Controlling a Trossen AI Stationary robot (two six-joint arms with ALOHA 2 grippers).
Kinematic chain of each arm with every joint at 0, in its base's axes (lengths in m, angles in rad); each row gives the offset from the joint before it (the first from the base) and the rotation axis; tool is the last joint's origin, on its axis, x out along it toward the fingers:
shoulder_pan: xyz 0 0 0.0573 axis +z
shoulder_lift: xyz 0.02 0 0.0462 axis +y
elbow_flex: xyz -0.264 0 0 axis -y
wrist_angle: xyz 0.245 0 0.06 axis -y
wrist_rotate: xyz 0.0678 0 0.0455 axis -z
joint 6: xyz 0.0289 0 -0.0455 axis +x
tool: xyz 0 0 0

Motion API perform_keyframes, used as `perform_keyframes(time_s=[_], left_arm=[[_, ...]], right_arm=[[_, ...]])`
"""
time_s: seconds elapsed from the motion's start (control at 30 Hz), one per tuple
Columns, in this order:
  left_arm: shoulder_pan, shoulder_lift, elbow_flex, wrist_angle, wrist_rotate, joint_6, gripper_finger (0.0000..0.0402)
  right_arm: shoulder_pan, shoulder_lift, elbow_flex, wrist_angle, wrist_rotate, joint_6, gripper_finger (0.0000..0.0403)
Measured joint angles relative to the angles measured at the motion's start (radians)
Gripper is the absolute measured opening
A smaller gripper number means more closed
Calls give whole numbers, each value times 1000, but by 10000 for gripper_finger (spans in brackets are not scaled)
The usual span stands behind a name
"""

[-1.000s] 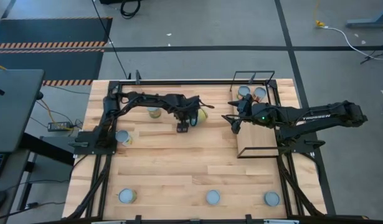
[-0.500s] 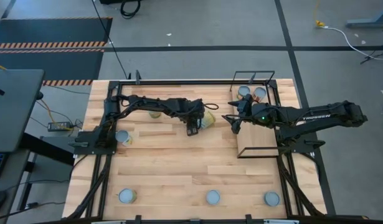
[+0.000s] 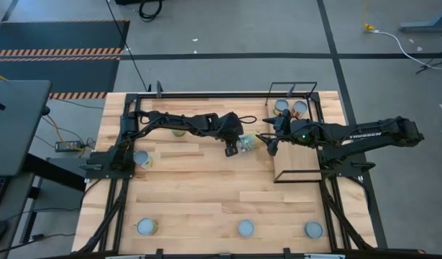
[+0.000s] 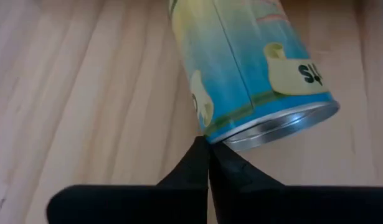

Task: Pick and place cans onto a shelf
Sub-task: Put the canned carrots on the shelf

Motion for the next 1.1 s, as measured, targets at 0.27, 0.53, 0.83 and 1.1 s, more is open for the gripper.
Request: perform_keyframes(time_s=[0.27,0.53,0.83,1.1], left_arm=[[8,-76,0,-119,-14,-91,2],[50,-157,207,-594,-27,-289,1],[45,-150,270,-686,47,-378,0],[9,-151,270,-653,46,-393,0]], right_arm=[[26,0,0,-6,-23,-142,348],[66,148,133,-59,-16,-424,350],[133,455,355,-148,87,-685,396],[138,516,372,-124,107,-686,376]])
